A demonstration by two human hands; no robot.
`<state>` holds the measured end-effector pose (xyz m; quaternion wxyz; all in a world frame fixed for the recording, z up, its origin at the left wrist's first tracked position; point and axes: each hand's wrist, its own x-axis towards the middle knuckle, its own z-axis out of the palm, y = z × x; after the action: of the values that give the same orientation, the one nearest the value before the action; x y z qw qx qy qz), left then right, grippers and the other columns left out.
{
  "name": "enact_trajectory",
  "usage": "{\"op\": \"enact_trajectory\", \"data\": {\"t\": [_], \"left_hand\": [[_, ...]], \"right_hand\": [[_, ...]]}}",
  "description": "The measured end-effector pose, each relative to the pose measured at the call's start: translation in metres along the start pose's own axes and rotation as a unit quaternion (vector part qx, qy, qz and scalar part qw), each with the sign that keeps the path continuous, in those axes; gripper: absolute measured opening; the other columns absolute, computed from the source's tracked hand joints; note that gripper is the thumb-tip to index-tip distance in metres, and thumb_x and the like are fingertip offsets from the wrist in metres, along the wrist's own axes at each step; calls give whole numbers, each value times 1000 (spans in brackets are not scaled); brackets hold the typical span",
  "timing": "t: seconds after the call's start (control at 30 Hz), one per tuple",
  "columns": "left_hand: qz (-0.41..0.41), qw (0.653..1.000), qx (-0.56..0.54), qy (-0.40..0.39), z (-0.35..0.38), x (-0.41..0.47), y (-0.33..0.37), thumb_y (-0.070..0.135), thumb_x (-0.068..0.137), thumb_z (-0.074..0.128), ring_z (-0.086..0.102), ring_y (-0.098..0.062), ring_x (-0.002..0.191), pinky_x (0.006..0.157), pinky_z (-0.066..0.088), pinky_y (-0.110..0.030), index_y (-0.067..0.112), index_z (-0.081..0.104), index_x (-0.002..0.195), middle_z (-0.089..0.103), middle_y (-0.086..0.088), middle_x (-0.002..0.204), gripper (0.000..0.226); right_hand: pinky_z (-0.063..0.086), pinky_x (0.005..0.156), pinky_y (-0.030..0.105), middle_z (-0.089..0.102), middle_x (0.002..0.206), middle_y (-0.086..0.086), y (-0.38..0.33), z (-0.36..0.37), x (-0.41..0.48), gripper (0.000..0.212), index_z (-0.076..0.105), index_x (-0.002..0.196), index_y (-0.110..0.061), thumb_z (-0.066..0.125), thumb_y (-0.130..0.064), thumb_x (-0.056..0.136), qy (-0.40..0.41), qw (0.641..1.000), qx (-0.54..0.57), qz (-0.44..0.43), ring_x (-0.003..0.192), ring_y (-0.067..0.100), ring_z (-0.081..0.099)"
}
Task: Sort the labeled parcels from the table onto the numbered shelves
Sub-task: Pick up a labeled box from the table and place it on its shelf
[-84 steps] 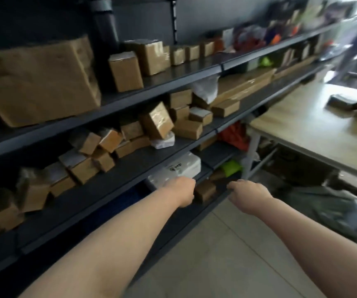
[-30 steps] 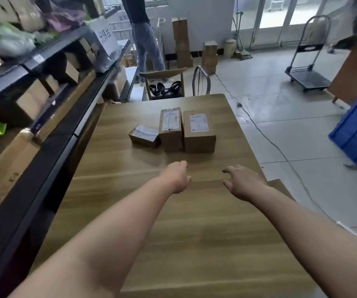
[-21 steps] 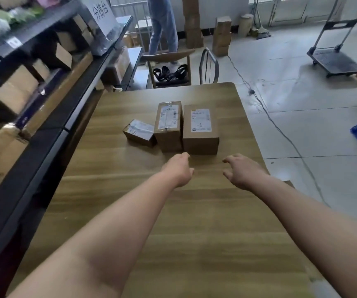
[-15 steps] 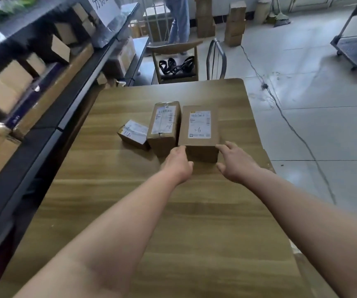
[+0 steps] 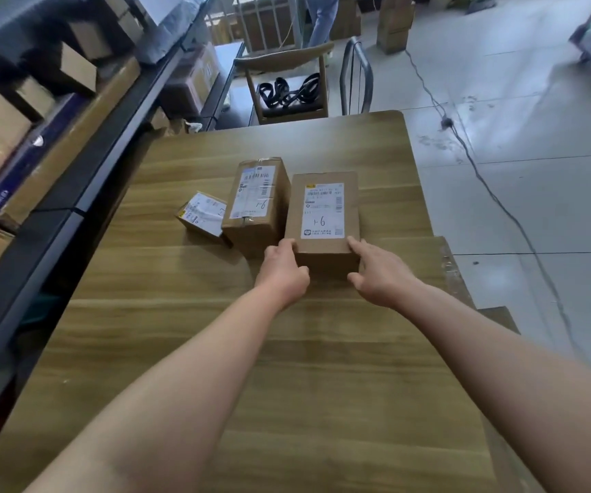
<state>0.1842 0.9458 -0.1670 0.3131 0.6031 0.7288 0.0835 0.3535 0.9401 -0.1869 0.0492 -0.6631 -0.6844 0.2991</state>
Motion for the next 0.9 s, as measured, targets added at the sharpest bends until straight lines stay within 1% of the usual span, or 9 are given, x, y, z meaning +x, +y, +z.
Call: {"op": "enact_trajectory", "data": {"t": [0.2,0.3,0.37,0.43,0.53,0.6,0.7,0.8,0.9], "left_hand": [[19,999,22,-22,9,-53,-19,24,92,55,54,-21,101,90,47,-35,24,46,125,43,-2,126,34],[44,997,56,-30,9,-84,-34,24,92,56,51,-16,99,85,44,-30,24,49,117,49,1,121,26],[46,995,89,-24,6,-97,-43,29,92,59,55,-19,103,87,45,-32,23,50,113,57,1,118,24],[35,997,75,-5,4,-99,-44,33,92,61,55,-22,113,93,45,-35,21,49,121,58,-2,124,33],[29,999,10,-19,6,-90,-32,28,92,63,48,-25,129,105,39,-37,26,31,147,49,-6,142,63],[22,998,-20,-54,11,-82,-26,23,92,64,47,-25,131,106,37,-34,36,22,152,47,-5,146,75],[8,996,-40,-83,15,-70,-31,21,89,67,45,-23,134,107,35,-29,41,19,153,46,-2,149,82],[13,995,-42,-85,15,-66,-35,22,88,70,44,-22,134,108,35,-28,40,20,153,44,-1,150,84],[20,994,-58,-88,16,-69,-40,19,88,70,46,-21,132,106,37,-27,40,22,153,45,-1,149,84]], "right_hand": [[31,111,32,39,151,0,2,14,-77,61,31,150,-27,54,-30,94,25,999,28,27,137,22,39],[35,108,31,50,144,-1,4,21,-110,55,40,145,-28,55,-29,93,36,999,29,27,131,20,46],[38,105,31,57,136,-3,5,22,-119,46,51,138,-28,55,-27,93,49,998,32,24,126,19,51],[36,108,33,52,142,0,4,22,-119,43,51,137,-26,54,-26,94,65,997,31,22,130,20,46],[27,114,38,16,160,5,-5,24,-107,57,29,149,-33,52,-32,96,37,998,40,29,144,24,25],[26,114,37,6,162,5,-10,31,-97,61,21,151,-37,50,-35,97,9,998,56,37,146,25,21],[24,115,33,18,160,6,-7,40,-86,60,26,149,-40,52,-30,96,17,987,142,68,145,21,23],[40,107,38,43,149,-4,-4,38,-87,60,34,144,-46,59,-29,93,23,975,200,91,132,20,45],[47,100,38,50,142,-8,-7,41,-97,60,37,142,-48,63,-30,90,24,972,205,110,123,18,53]]}}
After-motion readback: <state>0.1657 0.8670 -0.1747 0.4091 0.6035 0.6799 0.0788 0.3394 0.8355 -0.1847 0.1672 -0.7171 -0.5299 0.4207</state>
